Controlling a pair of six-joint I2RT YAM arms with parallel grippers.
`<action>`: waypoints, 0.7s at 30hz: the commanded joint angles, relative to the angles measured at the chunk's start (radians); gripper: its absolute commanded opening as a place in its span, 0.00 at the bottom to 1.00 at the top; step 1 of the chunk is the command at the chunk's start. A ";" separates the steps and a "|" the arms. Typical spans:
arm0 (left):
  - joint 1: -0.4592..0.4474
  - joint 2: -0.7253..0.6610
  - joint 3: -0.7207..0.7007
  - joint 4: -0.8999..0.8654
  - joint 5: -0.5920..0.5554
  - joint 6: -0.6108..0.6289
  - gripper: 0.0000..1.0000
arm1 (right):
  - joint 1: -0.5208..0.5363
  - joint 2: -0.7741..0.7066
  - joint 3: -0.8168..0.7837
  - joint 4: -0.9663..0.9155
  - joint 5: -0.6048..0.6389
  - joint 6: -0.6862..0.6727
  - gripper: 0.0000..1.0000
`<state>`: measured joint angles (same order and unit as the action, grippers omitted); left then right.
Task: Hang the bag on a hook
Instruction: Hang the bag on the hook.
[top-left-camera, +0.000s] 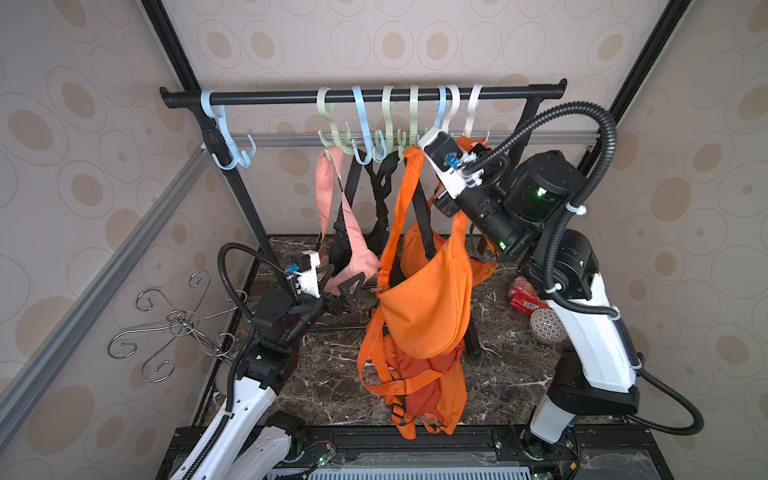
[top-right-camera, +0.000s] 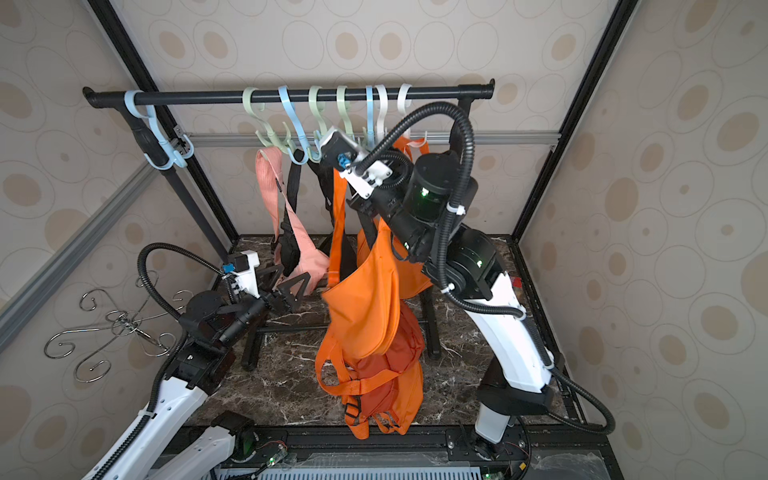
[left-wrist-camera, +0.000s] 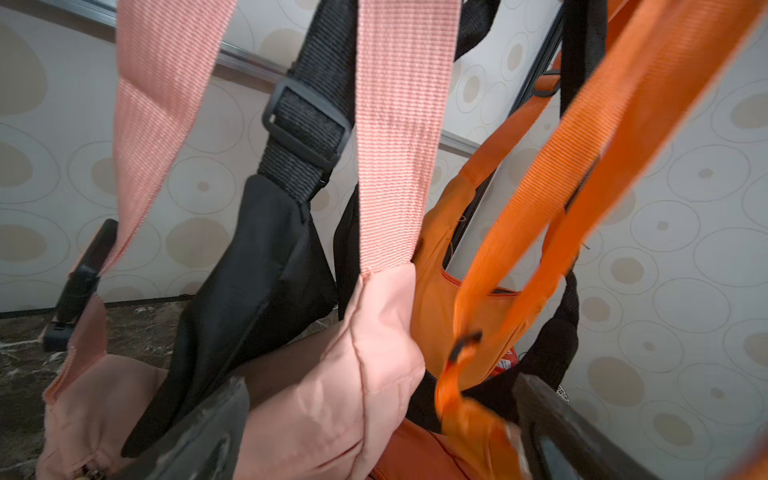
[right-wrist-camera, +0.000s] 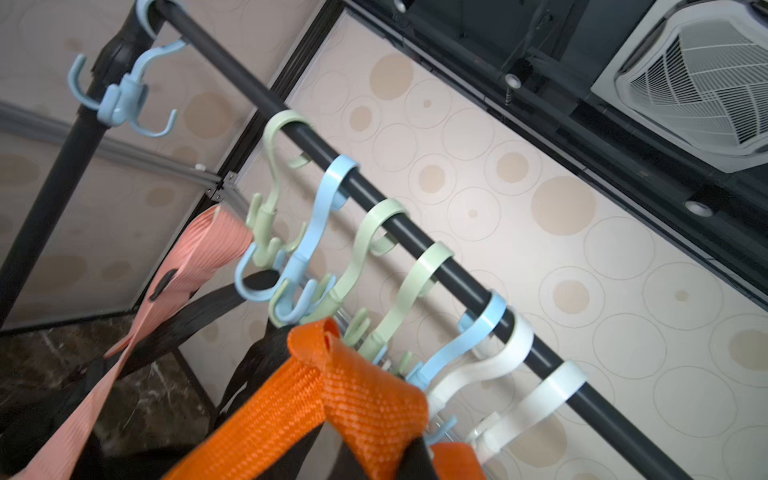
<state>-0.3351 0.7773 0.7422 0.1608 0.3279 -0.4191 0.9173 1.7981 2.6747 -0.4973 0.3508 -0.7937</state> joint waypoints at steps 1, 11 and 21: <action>-0.016 -0.007 0.041 -0.006 -0.052 0.040 1.00 | -0.030 0.068 0.080 0.056 -0.094 -0.020 0.00; -0.024 -0.002 0.037 -0.017 -0.071 0.045 1.00 | -0.256 0.086 0.073 0.062 -0.217 0.244 0.00; -0.026 -0.014 0.004 -0.014 -0.099 0.033 1.00 | -0.273 0.047 -0.024 -0.024 -0.204 0.277 0.00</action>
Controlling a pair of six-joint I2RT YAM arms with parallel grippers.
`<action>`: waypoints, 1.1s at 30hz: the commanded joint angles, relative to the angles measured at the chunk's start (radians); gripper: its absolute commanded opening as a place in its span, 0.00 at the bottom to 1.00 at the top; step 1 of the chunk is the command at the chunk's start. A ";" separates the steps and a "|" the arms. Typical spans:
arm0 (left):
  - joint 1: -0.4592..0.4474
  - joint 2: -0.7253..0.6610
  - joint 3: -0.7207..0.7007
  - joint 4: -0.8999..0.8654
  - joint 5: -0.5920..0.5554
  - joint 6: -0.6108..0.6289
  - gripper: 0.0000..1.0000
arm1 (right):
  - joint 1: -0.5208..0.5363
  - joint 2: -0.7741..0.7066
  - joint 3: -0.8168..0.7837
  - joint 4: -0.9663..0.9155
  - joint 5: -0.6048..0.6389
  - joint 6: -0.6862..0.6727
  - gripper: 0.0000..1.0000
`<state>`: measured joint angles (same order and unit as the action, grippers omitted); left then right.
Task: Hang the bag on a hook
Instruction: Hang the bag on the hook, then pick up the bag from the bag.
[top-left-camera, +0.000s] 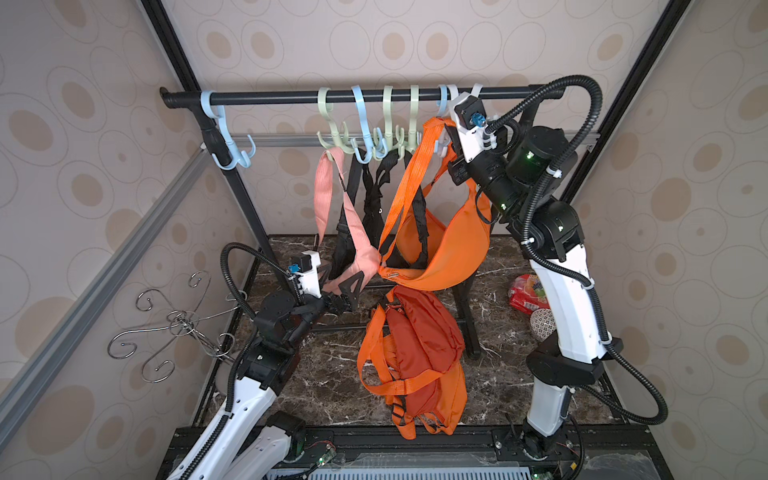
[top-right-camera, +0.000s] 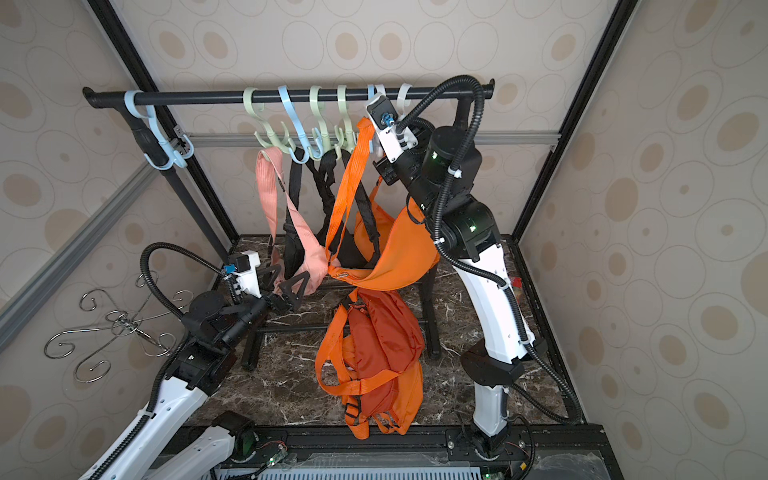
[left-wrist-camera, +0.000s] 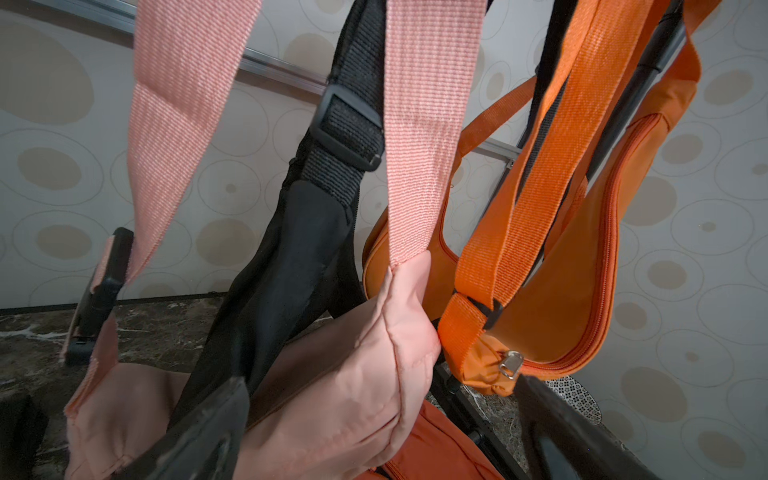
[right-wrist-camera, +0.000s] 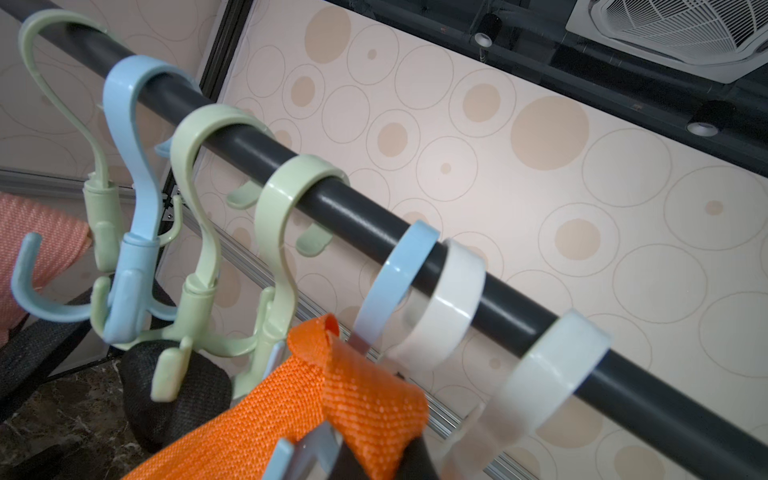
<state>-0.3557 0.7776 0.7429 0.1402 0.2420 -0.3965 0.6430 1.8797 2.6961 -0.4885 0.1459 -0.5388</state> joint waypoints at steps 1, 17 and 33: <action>-0.005 -0.017 0.001 0.007 -0.013 0.010 1.00 | 0.000 -0.049 -0.091 -0.036 0.009 0.028 0.00; -0.006 -0.034 -0.039 0.006 -0.023 0.007 1.00 | -0.035 -0.343 -0.725 0.122 -0.016 0.184 0.40; -0.006 -0.038 -0.185 -0.010 -0.036 -0.061 1.00 | 0.447 -0.807 -1.474 0.078 0.366 0.199 0.88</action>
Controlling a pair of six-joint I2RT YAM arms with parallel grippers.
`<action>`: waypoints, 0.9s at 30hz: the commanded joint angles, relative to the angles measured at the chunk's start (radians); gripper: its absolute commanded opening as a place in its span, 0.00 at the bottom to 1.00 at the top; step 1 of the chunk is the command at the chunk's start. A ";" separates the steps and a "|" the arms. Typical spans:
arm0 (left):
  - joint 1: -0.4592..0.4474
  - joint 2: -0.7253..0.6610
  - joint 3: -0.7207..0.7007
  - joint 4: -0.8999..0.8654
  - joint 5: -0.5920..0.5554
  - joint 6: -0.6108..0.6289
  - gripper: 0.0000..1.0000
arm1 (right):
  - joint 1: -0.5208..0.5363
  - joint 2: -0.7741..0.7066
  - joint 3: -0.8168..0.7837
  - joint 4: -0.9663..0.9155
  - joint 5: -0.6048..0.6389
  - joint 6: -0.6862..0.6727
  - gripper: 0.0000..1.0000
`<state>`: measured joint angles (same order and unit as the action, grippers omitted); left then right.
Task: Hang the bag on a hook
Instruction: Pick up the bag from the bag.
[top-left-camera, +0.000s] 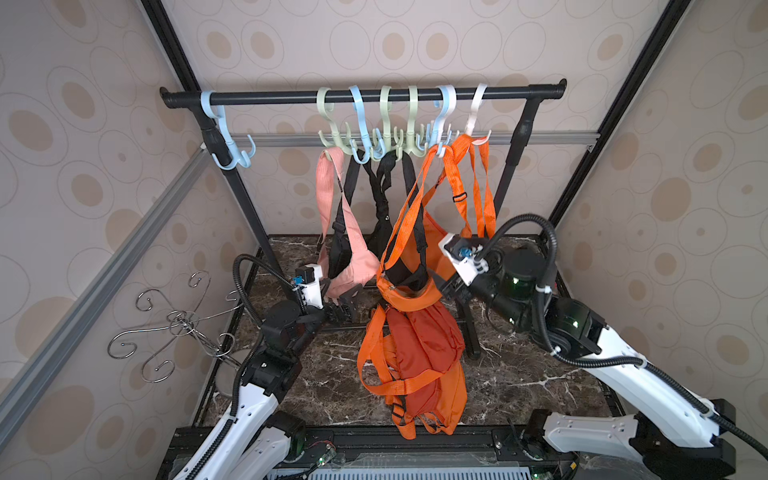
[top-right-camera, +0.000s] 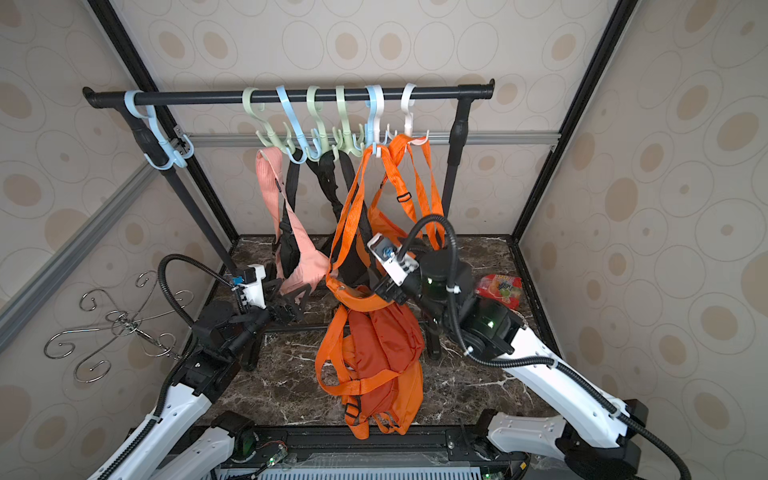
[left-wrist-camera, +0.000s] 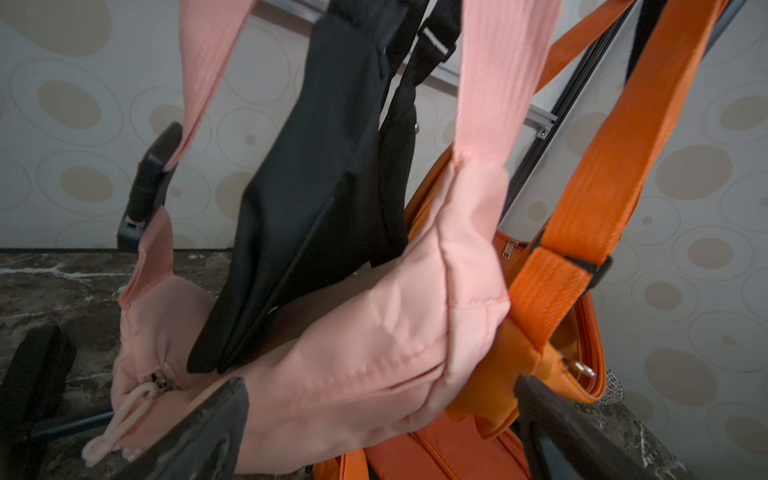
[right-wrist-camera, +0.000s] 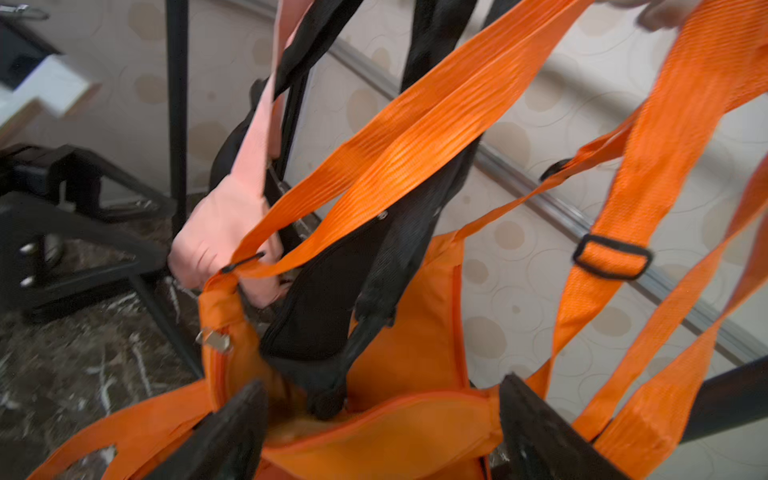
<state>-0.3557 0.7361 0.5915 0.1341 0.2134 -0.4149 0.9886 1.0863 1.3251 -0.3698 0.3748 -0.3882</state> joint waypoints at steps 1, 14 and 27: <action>-0.005 0.007 -0.055 0.009 -0.008 -0.068 1.00 | 0.150 -0.010 -0.140 -0.061 0.152 0.089 0.88; 0.298 -0.040 -0.320 0.220 0.151 -0.464 1.00 | 0.402 0.478 -0.203 -0.018 -0.244 0.434 0.83; 0.419 -0.186 -0.293 0.065 0.184 -0.410 1.00 | 0.403 0.811 -0.096 0.027 -0.152 0.521 0.73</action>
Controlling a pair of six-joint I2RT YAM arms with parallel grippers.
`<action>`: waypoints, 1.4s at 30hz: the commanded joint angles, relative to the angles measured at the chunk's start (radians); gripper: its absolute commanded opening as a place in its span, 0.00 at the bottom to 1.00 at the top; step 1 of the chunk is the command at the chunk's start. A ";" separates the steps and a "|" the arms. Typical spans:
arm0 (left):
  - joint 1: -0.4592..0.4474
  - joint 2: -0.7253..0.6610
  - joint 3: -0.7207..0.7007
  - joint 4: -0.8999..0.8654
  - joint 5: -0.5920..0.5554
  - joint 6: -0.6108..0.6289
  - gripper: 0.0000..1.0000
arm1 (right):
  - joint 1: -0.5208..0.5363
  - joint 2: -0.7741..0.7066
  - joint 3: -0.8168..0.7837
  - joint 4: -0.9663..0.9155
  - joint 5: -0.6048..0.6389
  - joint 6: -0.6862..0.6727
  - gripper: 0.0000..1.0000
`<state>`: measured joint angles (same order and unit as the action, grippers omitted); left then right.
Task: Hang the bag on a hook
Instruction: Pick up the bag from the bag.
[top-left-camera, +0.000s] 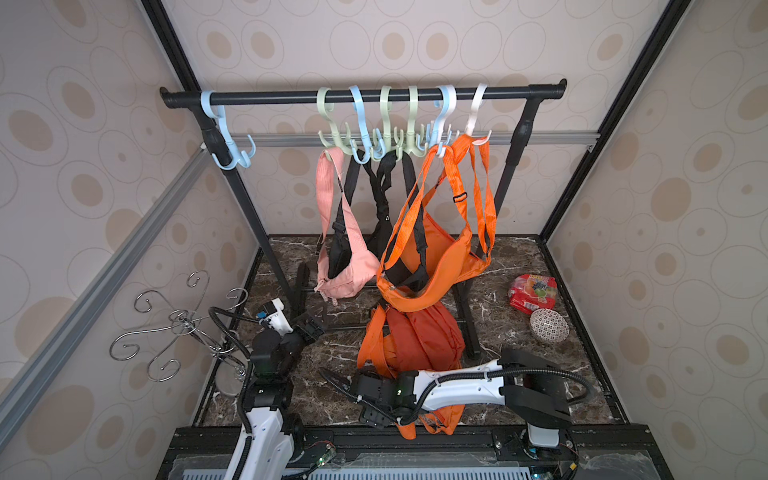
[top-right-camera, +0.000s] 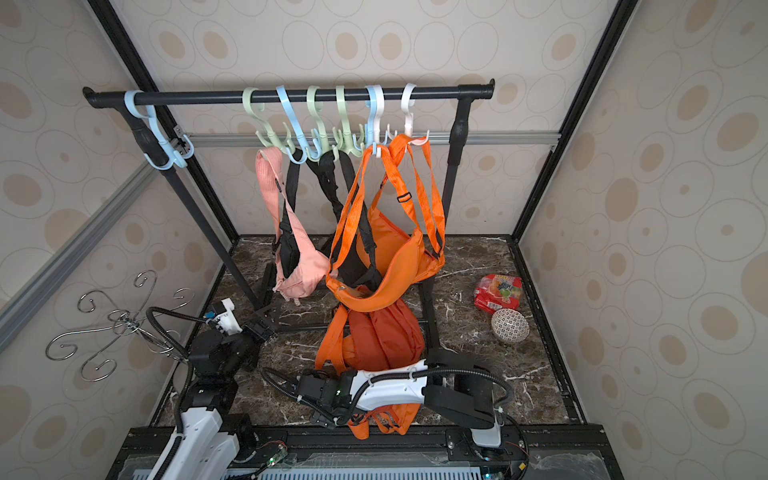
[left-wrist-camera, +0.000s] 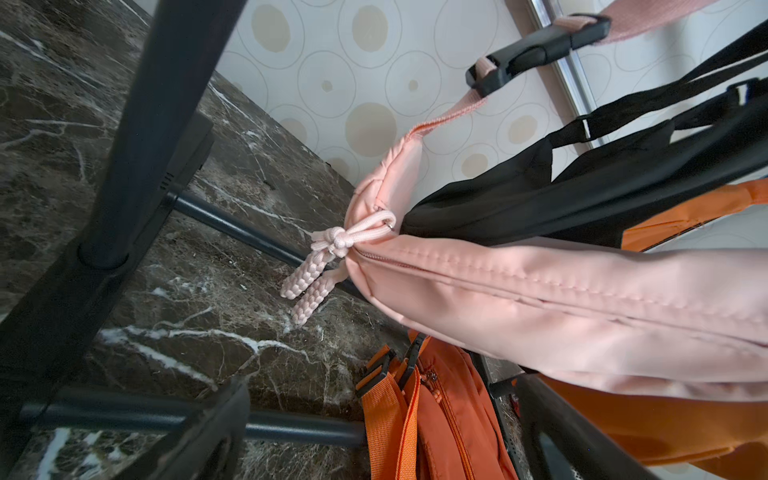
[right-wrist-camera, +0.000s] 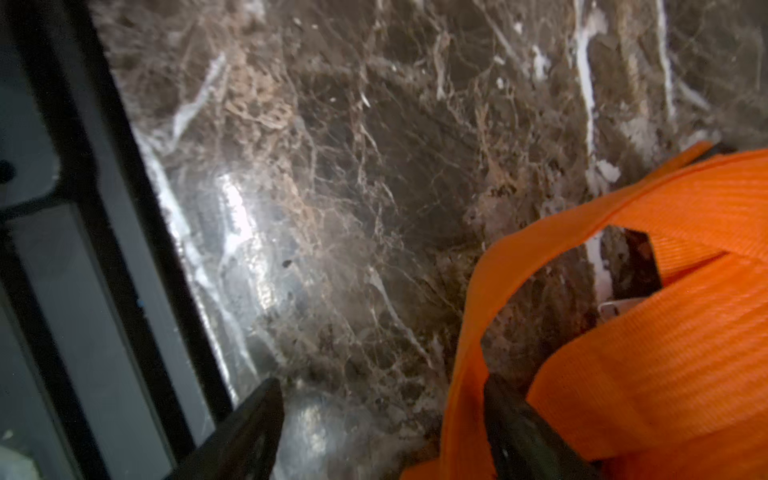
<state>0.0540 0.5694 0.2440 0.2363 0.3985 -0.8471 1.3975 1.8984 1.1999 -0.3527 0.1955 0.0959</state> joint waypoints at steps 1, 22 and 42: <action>0.009 -0.021 0.067 -0.040 -0.002 0.029 1.00 | -0.012 0.008 0.029 0.008 0.017 0.041 0.68; 0.006 -0.046 0.253 -0.035 0.106 0.149 1.00 | -0.033 -0.333 0.163 -0.159 0.157 -0.157 0.00; -0.043 0.050 0.457 0.074 0.191 0.264 1.00 | -0.263 -0.233 1.146 -0.315 -0.116 -0.646 0.00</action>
<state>0.0288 0.6151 0.6338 0.3016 0.5568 -0.6605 1.1824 1.5955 2.2124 -0.6254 0.1921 -0.4911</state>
